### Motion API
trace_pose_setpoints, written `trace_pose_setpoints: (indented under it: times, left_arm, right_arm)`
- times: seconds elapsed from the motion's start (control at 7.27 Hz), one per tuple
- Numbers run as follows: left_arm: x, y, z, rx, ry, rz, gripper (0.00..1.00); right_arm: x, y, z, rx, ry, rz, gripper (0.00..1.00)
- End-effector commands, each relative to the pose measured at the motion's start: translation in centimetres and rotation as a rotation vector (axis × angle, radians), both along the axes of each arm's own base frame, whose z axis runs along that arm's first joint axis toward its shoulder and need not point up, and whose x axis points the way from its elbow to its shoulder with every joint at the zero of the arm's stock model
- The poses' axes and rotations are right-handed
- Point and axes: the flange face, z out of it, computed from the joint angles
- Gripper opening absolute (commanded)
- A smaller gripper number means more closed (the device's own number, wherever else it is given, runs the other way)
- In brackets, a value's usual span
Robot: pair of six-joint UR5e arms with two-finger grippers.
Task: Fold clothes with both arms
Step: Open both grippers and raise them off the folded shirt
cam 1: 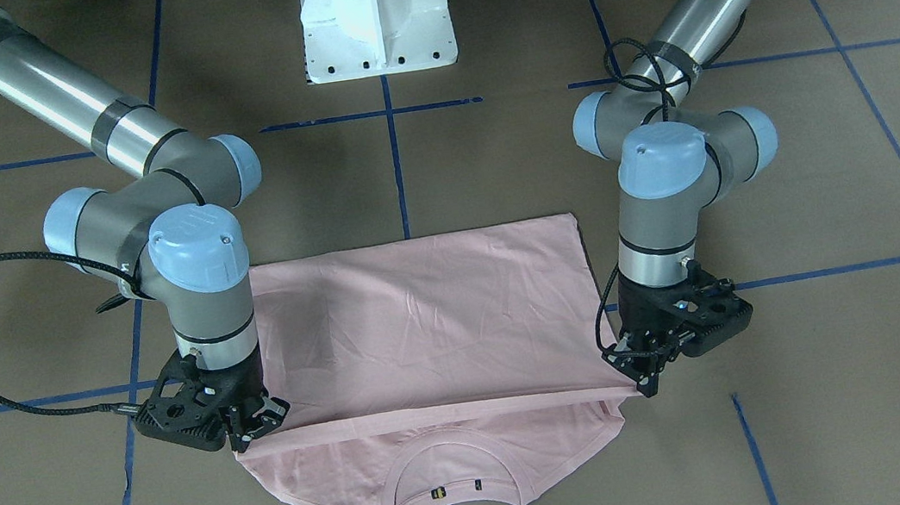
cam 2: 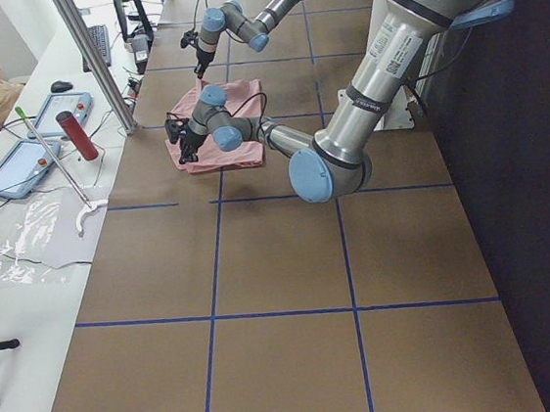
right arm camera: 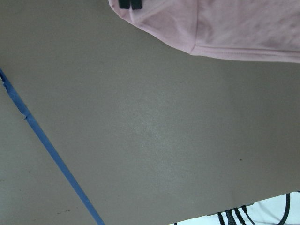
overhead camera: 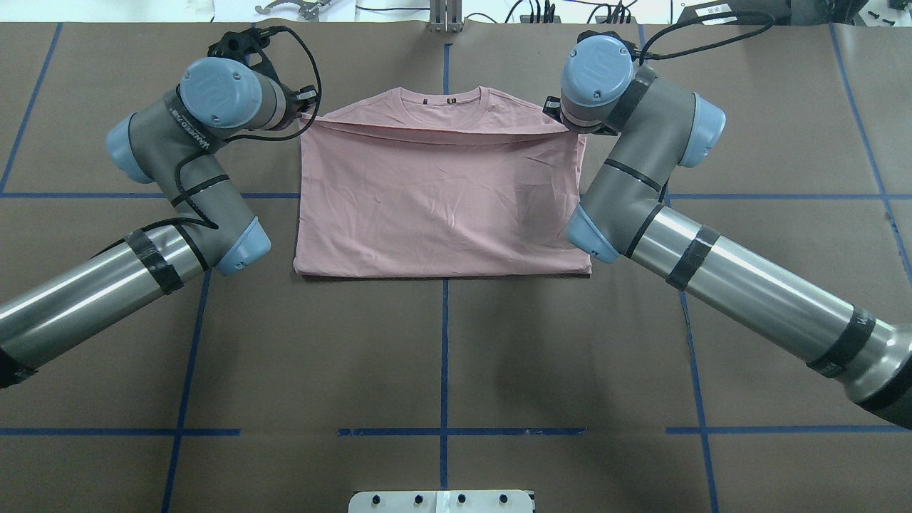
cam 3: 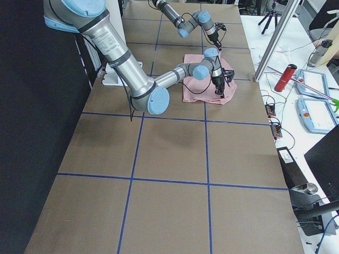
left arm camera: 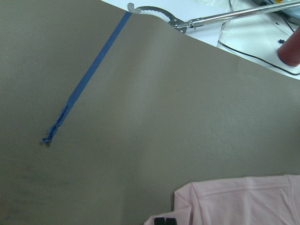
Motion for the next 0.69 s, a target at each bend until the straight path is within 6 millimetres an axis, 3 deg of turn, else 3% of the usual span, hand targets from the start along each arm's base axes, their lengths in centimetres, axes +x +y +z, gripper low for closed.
trace_pose_setpoints:
  times: [0.0, 0.14, 0.28, 0.41, 0.55]
  left_arm:
    - [0.56, -0.48, 0.09, 0.004, -0.004, -0.003, 0.00]
    - [0.87, -0.28, -0.09, 0.008, 0.001, 0.000, 0.00]
    - [0.85, -0.06, -0.14, 0.029, 0.025, 0.002, 0.07]
    - [0.55, 0.07, -0.01, 0.053, 0.049, 0.001, 0.21]
    - [0.24, 0.24, -0.34, 0.076, 0.078, 0.000, 0.32]
  right_arm:
    - [-0.19, -0.48, 0.58, 0.000, 0.009, -0.002, 0.00]
    - [-0.17, -0.47, 0.49, 0.002, 0.007, -0.002, 0.00]
    - [-0.26, -0.41, 0.49, 0.003, 0.008, -0.003, 0.37]
    - [-0.26, -0.41, 0.49, 0.003, 0.008, -0.002, 0.55]
    - [-0.09, -0.39, -0.08, 0.011, -0.007, 0.002, 1.00]
